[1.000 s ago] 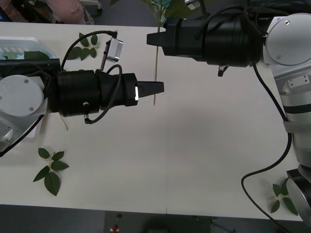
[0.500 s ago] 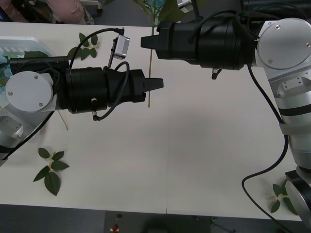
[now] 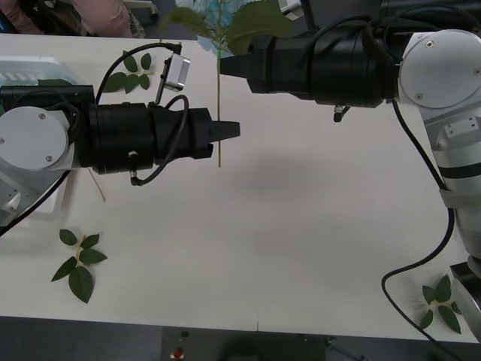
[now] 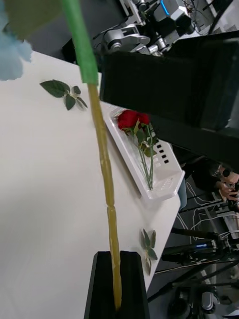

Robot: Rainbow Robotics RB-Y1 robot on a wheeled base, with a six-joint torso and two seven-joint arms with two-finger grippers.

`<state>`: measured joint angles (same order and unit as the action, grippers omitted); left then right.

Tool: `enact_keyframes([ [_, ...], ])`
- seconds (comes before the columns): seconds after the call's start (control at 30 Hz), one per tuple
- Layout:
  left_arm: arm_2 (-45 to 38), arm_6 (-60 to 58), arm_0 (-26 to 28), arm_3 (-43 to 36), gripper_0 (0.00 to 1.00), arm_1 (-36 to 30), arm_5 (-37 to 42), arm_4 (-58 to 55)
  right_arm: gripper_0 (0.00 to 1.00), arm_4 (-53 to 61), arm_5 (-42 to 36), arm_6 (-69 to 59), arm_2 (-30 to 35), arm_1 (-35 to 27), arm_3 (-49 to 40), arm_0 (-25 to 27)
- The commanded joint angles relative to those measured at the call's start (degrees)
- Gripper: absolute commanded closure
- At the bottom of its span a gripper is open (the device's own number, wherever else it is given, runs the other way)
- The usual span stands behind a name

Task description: Put the red flowers into the right box and the blue flowers into the left box

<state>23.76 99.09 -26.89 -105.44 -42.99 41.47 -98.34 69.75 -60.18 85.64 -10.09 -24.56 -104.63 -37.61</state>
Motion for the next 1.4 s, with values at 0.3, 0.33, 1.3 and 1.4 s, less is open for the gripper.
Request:
enact_keyframes([
  [0.3, -5.5, 10.9, 7.4, -3.5, 1.00, -30.2, 13.8, -10.6, 0.15, 17.5, 4.6, 9.3, -5.3, -22.7, -0.7, -4.5],
  [0.33, -7.1, 12.9, 9.1, -2.7, 1.00, -32.1, 15.8, -11.8, 0.15, 21.1, 4.5, 12.0, -5.6, -25.2, 0.0, -4.5],
  [1.3, -27.3, 38.0, 27.9, 31.2, 0.50, -35.1, 16.9, 2.8, 0.00, 41.0, -5.0, 54.5, -10.1, -38.5, -2.5, 0.2],
  [1.4, -27.4, 38.5, 27.9, 31.3, 0.38, -35.1, 16.9, 2.9, 0.00, 40.1, -5.0, 54.2, -10.1, -37.9, -2.4, 0.3],
])
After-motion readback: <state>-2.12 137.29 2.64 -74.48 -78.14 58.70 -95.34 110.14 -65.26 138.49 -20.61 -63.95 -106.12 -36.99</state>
